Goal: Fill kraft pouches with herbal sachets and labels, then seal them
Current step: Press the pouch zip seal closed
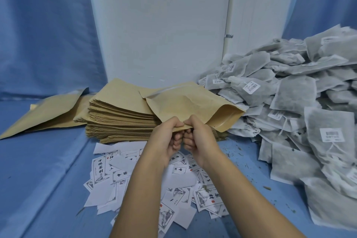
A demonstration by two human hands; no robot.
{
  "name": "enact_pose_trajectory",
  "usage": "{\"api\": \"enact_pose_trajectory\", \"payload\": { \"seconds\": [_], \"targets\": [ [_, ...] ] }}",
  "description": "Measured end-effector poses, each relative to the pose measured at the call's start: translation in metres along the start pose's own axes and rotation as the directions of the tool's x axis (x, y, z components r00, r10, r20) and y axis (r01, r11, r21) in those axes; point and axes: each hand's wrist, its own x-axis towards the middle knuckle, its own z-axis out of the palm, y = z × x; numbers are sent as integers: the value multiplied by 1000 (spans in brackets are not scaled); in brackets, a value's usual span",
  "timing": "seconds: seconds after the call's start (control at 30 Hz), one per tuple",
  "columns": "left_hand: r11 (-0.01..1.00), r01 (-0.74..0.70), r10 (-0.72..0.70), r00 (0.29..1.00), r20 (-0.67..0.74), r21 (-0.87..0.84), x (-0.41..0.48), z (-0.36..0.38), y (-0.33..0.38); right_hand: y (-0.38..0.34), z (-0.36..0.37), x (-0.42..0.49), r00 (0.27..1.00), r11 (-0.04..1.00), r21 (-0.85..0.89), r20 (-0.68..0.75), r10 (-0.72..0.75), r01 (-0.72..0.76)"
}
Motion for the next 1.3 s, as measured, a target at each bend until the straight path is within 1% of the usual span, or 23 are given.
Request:
{"api": "enact_pose_trajectory", "payload": {
  "seconds": [0.17,0.23,0.33,0.5,0.57,0.8,0.97,1.07,1.13,1.2,1.27,1.3],
  "targets": [
    [998,-9,8,1000,-9,-56,0,-1,2,-3,-1,-3,1000,1000,2,17,4,-4],
    [997,-20,18,1000,-23,-80,0,-4,4,-6,-3,-4,999,999,37,-18,27,-26],
    [998,-13,11,999,-34,-61,-1,-5,4,-8,-6,-3,996,996,91,-91,3,5],
    [995,-17,15,1000,-26,-93,-1,-7,6,-9,-5,-3,998,995,98,-55,23,-17],
    [996,-17,15,1000,-20,-88,-2,-7,6,-10,-4,-3,996,994,108,-82,20,-11],
    [996,-4,2,1000,-20,-85,-5,-9,8,-11,-6,-3,984,996,86,-179,-4,20],
    [994,-2,0,1000,-19,-109,-5,-13,9,-14,-5,-3,990,996,92,-143,6,7],
    [993,5,-9,999,-34,-114,-4,-15,10,-13,-6,-3,983,997,68,-182,-18,31],
    [986,-11,-2,997,-82,-165,-3,-11,10,-11,-4,-4,984,998,58,-178,-16,27],
    [969,-83,32,976,-215,-232,-1,-3,7,-10,-2,-4,990,998,67,-140,-7,17],
    [965,-177,99,929,-356,-195,0,7,2,-10,0,-5,995,997,73,-103,-7,15],
    [971,-190,124,919,-373,-145,0,13,-1,-10,1,-5,996,998,63,-91,-13,18]
  ]
}}
